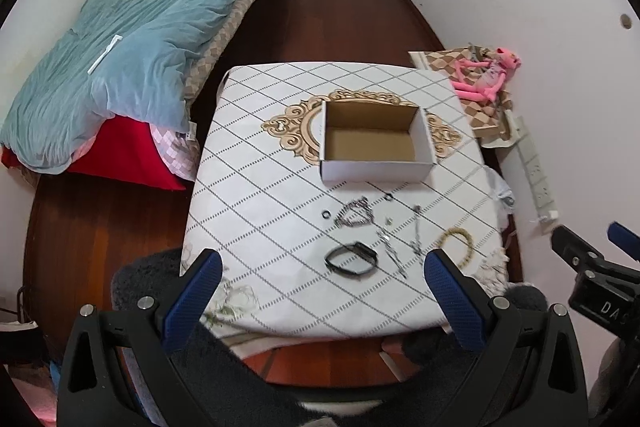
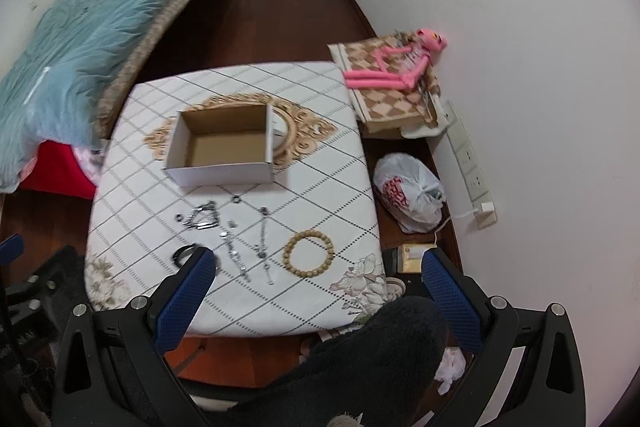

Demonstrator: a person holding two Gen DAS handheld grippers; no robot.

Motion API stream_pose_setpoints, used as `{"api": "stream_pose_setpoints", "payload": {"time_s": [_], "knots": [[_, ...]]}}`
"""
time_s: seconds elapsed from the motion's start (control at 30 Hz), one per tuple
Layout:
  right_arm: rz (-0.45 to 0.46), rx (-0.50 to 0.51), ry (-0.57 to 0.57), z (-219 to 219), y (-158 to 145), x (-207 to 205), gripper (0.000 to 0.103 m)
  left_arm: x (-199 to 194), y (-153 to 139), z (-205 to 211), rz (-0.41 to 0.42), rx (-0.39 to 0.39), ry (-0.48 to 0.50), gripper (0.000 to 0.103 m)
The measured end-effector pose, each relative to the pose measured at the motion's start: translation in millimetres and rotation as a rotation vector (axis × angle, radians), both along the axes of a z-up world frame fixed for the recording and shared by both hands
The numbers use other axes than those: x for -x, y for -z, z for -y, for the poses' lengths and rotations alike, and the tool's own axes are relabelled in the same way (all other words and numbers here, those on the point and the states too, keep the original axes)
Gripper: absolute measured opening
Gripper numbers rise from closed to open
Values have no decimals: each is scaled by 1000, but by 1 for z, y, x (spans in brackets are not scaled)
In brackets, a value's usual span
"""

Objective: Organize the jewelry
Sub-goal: 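Grasp the wooden bead bracelet with the right tool while the left tool grasps the black watch band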

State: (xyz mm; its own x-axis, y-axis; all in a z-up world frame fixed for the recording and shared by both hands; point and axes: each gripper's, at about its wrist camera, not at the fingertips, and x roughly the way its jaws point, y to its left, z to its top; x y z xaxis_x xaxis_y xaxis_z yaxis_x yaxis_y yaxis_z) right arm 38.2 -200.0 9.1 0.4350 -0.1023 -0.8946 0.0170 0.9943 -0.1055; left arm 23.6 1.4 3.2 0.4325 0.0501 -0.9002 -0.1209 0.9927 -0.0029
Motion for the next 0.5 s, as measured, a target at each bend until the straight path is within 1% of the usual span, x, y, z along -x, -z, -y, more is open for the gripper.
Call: {"api": "stream_pose_setpoints", "payload": {"time_s": [0.07,0.1,0.17,0.23,0.3,0.33,0.37,0.4,0.43,0.47,0.5], "knots": [[-25,10,18,7,20,-11,103,-12,14,1,9,-40,-2,103],[-48,27,30,11,34,-17,103,-19,24,2,-7,-65,-1,103],[-93,34,45,19,62,-30,103,-28,42,2,-28,-79,2,103],[-158,44,67,26,96,-42,103,-38,64,2,-76,-96,4,103],[-202,51,85,32,127,-50,103,-44,84,2,-103,-112,3,103],[-229,48,93,35,146,-56,103,-48,96,1,-132,-121,2,103],[-250,35,101,39,160,-60,103,-51,107,0,-152,-113,3,103],[-270,23,115,42,174,-64,103,-53,115,0,-163,-117,-1,103],[-284,18,127,46,187,-66,101,-55,126,0,-185,-134,-10,103],[-298,17,140,50,200,-69,100,-57,135,0,-204,-134,-11,103],[-314,10,151,52,212,-71,94,-58,140,0,-218,-130,-14,103]]}}
